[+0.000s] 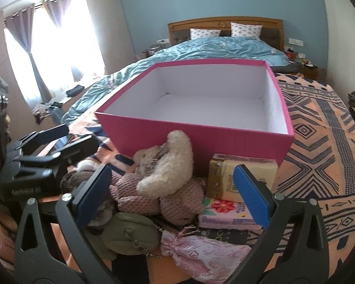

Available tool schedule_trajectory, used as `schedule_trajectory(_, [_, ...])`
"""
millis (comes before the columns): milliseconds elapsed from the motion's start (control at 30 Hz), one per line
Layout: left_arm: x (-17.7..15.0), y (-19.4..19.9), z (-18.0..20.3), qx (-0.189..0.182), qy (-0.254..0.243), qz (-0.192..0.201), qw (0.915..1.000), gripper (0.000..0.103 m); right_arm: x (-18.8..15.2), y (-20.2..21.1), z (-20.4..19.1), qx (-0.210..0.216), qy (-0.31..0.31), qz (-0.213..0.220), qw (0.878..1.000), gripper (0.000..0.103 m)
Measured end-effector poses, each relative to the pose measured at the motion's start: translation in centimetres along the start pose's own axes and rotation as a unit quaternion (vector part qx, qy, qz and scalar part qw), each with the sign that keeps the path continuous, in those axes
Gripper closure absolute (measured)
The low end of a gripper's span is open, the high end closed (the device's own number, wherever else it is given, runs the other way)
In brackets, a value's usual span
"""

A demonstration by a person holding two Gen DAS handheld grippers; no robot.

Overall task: Organize objects
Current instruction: 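Grasp the brown-and-white plush dog with the right gripper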

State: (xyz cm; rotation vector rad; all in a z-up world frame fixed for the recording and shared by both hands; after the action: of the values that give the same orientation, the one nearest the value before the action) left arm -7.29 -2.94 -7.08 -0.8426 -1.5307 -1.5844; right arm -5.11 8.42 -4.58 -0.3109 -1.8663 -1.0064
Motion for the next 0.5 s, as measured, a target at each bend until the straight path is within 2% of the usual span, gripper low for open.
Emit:
schedule_trajectory(167, [-0.7,0.3,-3.0,0.003,0.016,-0.003,0.9999,0.0,-0.8,0.5,-1.6,0.037,0.015,-0.009,0.999,0.0])
schedule_trajectory(300, [-1.3,0.4,-5.0,0.017,0.024,-0.006,0.9995,0.0,-1.9,0.6,-4.5,0.078,0.052,-0.023,0.995,0.003])
schedule_trajectory(367, [-1.5,0.4,-5.7,0.012,0.032,-0.006,0.9994,0.0,-2.4,0.5,-6.0,0.101,0.067,-0.029,0.992,0.014])
schedule_trajectory(500, [-1.8,0.7,-6.4,0.007,0.038,-0.005,0.9992,0.0,-3.5,-0.8,-8.6,0.126,0.093,-0.053,0.986,0.023])
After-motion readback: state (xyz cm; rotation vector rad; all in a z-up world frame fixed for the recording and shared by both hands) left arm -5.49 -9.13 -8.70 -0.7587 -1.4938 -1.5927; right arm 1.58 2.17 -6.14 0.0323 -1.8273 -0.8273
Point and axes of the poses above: each gripper's, at about its wrist camera, not at the fingertips, and y roughly against the way its jaws point, z to its right, x to its top, the point moved 10 cm from there along -y, roughly the way its jaws point, and after that the axes turned 5 degrees about z, right-handed, at the moved point
